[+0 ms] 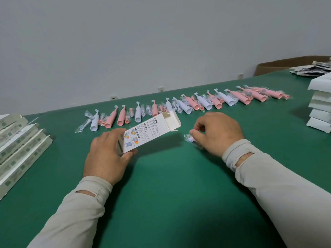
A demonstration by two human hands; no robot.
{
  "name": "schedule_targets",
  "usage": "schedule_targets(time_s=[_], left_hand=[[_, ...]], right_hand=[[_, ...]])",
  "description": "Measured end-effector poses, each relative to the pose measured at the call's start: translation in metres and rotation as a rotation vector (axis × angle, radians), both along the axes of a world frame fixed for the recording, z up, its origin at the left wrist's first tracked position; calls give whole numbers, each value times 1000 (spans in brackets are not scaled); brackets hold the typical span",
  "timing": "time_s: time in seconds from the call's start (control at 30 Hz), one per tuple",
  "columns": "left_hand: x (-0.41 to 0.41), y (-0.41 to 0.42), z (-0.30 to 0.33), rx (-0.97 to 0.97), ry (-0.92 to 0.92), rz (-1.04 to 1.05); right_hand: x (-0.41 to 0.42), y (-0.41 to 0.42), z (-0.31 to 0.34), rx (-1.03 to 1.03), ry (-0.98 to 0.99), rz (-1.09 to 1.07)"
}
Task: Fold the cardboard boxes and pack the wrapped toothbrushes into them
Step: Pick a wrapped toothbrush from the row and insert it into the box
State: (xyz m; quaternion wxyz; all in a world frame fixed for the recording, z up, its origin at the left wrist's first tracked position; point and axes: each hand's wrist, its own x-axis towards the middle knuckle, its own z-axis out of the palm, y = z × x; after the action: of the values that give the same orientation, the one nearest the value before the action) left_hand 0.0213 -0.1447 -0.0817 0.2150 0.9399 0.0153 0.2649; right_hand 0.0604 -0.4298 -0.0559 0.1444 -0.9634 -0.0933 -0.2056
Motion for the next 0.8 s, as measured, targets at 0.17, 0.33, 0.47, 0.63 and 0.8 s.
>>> schedule_targets(time_s=[0.17, 0.33, 0.47, 0.63, 0.8], left_hand=[[-3, 0, 0, -4, 7, 5], [-4, 1, 0, -15, -3, -6], [-4, 2, -1, -5, -2, -1], [-3, 2, 0, 29, -4, -4], [-1, -1, -1, 48, -13, -41]], right_hand=[[-6, 11, -1, -214, 284, -46], [-14, 20, 2, -185, 341, 101], [-15, 18, -6, -97, 317, 198], [-18, 11, 2, 860, 97, 337], [-24, 29, 5, 1291, 111, 447]])
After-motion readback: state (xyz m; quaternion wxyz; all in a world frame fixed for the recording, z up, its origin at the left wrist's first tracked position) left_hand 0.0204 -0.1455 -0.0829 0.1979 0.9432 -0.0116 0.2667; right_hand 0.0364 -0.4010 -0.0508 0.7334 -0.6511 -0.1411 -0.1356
